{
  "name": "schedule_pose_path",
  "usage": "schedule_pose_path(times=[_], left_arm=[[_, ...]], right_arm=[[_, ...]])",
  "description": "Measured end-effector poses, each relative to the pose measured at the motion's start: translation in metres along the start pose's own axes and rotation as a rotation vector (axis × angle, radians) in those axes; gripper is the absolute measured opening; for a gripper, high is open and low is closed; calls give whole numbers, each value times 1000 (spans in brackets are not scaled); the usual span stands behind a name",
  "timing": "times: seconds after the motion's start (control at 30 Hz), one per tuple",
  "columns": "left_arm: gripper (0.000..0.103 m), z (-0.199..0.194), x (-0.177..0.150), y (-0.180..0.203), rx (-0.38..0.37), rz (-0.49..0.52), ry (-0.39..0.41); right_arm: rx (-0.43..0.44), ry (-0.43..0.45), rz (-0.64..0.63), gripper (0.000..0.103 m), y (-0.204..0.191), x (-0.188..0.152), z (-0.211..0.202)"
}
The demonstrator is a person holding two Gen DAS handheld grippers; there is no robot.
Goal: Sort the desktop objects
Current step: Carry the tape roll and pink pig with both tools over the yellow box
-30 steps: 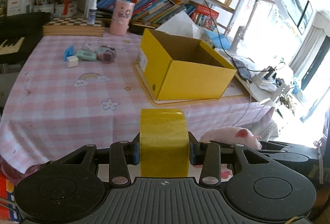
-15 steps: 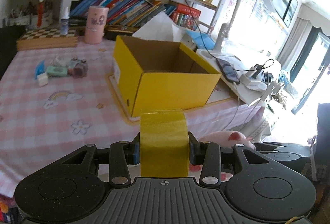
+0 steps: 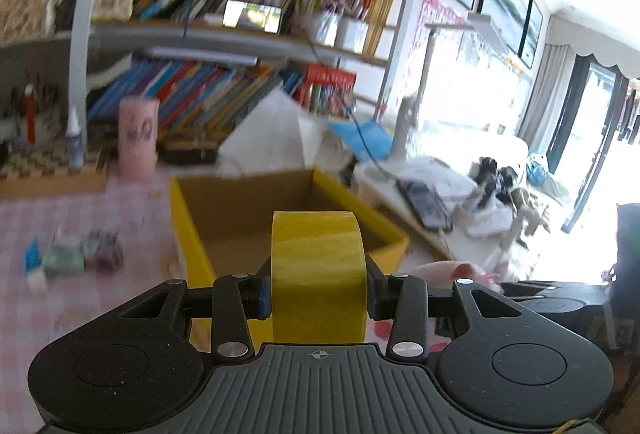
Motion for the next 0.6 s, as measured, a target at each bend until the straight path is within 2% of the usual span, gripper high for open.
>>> schedule_pose_path(times=[0.23,0.43,0.6], left_arm=[[41,39,25,1,52,34,35],[41,75,25,-6,110,32,-9],[41,104,20,-15,168,34,-58]], right_arm=[[35,93,-25,61,24,54,22],[83,118,-81,61,28,81,47],[137,101,-135,61,22,98,73]])
Point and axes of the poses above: each gripper's, at about its wrist camera, not at the fingertips, and z roughly the way its jaws point, y to its right, x to its top, the point moved 3 cm from there along z, roughly the way its jaws point, and after that the axes turned 9 degrees about -x, right-handed, at the moved point
